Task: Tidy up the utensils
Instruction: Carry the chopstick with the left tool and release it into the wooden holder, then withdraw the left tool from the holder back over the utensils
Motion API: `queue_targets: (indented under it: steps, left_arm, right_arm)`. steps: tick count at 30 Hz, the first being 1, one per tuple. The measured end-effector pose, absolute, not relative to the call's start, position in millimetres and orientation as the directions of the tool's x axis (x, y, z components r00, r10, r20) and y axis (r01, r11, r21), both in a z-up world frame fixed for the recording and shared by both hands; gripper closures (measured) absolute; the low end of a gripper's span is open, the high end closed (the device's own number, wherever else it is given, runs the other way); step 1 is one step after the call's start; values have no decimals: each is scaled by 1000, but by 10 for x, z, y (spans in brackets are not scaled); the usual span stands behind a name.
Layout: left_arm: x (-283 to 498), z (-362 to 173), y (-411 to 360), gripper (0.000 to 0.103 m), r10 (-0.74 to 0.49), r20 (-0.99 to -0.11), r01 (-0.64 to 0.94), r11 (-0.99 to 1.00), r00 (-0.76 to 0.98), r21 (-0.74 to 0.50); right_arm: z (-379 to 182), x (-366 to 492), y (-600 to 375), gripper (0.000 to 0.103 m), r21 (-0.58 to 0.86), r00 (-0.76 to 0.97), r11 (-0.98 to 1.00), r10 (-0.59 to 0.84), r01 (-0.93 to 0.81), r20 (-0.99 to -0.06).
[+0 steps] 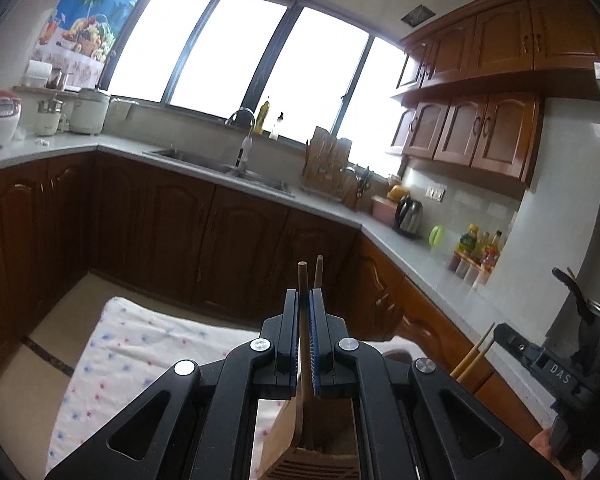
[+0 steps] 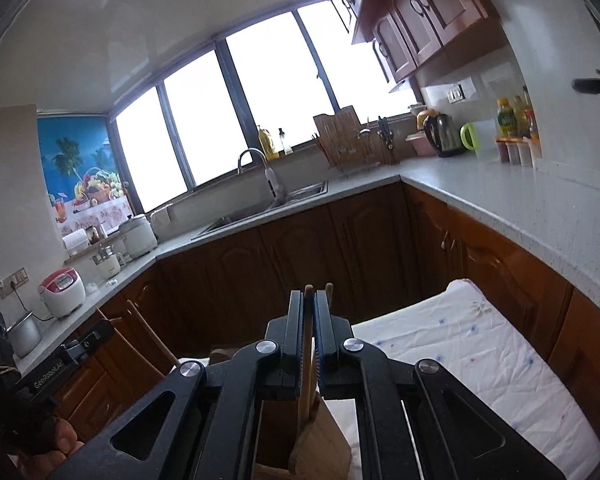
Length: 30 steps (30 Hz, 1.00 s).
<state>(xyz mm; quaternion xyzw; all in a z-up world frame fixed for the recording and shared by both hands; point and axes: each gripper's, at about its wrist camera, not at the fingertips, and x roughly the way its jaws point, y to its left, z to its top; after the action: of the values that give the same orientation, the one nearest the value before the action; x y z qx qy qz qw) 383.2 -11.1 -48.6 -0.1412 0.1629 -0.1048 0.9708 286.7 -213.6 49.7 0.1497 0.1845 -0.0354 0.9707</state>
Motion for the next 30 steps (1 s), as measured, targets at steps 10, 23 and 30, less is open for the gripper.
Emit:
queue_targets:
  steps: [10, 23, 30]
  left_arm:
    - [3832, -290, 82, 100, -246, -305, 156, 944, 920, -292]
    - [3636, -195, 117, 58, -223, -300, 135, 948, 928, -288]
    - [3238, -286, 207, 1, -171, -333, 80, 959, 927, -270]
  right_arm:
    - [494, 2925, -2220, 98, 293, 913, 948, 5, 125, -408]
    - [591, 2769, -2297, 45, 357, 926, 930, 59, 85, -373]
    - [669, 2469, -2302, 0, 390, 940, 920, 96, 42, -328]
